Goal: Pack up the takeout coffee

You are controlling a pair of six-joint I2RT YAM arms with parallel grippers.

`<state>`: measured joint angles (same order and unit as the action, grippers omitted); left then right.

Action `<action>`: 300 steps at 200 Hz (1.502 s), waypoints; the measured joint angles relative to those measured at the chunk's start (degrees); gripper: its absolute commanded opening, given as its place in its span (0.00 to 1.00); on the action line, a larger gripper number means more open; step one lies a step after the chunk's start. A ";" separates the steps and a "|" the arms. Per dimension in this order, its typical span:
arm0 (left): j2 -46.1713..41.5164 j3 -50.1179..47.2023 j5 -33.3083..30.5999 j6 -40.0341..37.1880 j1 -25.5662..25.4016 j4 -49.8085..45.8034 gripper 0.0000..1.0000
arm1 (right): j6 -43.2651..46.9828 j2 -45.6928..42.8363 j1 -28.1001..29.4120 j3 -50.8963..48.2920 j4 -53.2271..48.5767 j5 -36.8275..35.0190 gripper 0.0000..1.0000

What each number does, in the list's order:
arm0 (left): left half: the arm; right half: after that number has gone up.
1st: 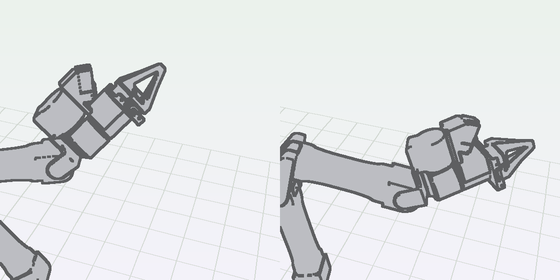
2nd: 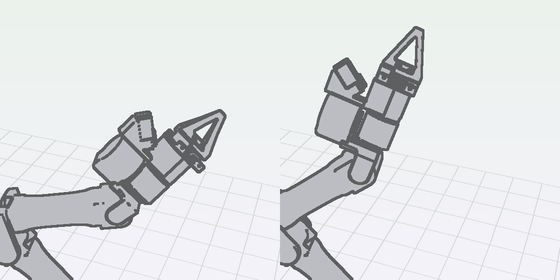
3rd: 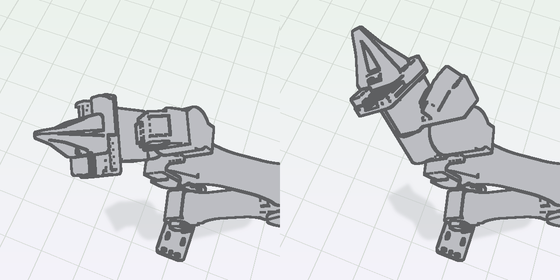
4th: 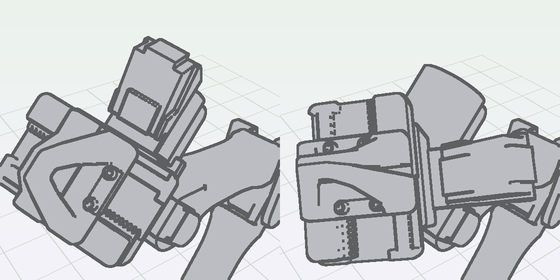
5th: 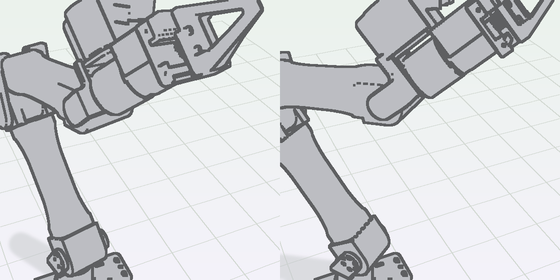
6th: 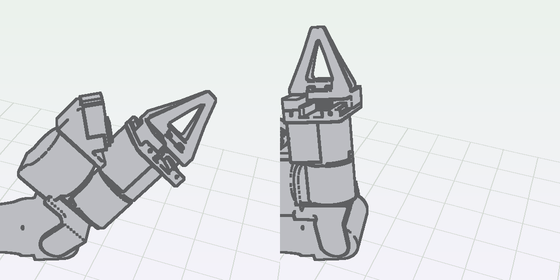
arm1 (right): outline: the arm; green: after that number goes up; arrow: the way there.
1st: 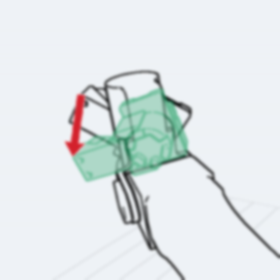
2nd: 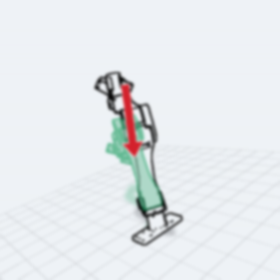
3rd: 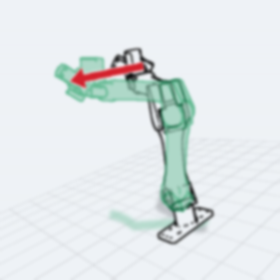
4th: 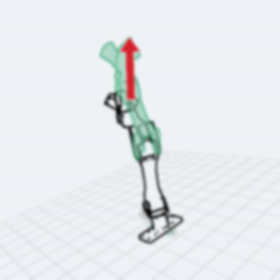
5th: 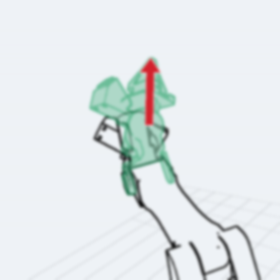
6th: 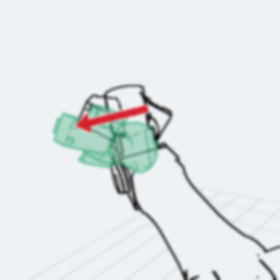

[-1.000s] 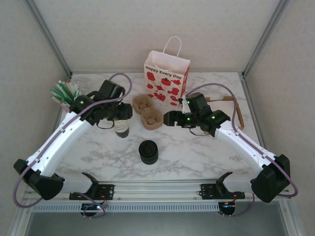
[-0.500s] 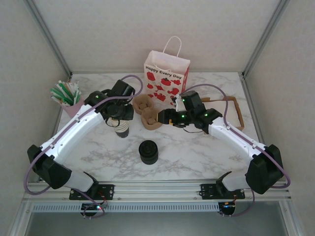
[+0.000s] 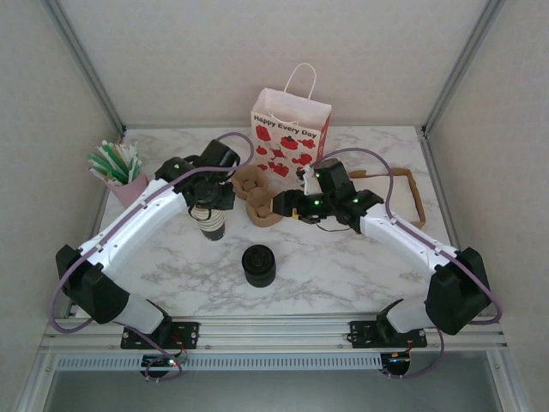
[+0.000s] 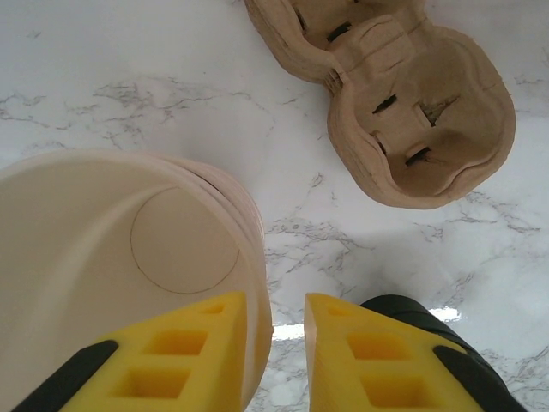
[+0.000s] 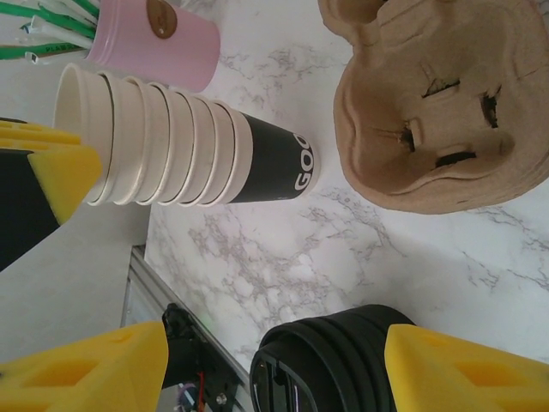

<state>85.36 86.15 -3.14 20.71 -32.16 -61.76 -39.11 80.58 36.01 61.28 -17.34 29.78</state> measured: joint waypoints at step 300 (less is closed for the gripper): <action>-0.04 0.55 -1.60 -0.44 1.05 -0.28 0.00 | -25.55 23.65 7.39 7.50 31.74 10.91 0.39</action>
<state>85.32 86.70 -4.73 20.27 -31.11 -62.04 -64.66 104.22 43.40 68.77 14.39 40.69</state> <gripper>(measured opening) 0.047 0.388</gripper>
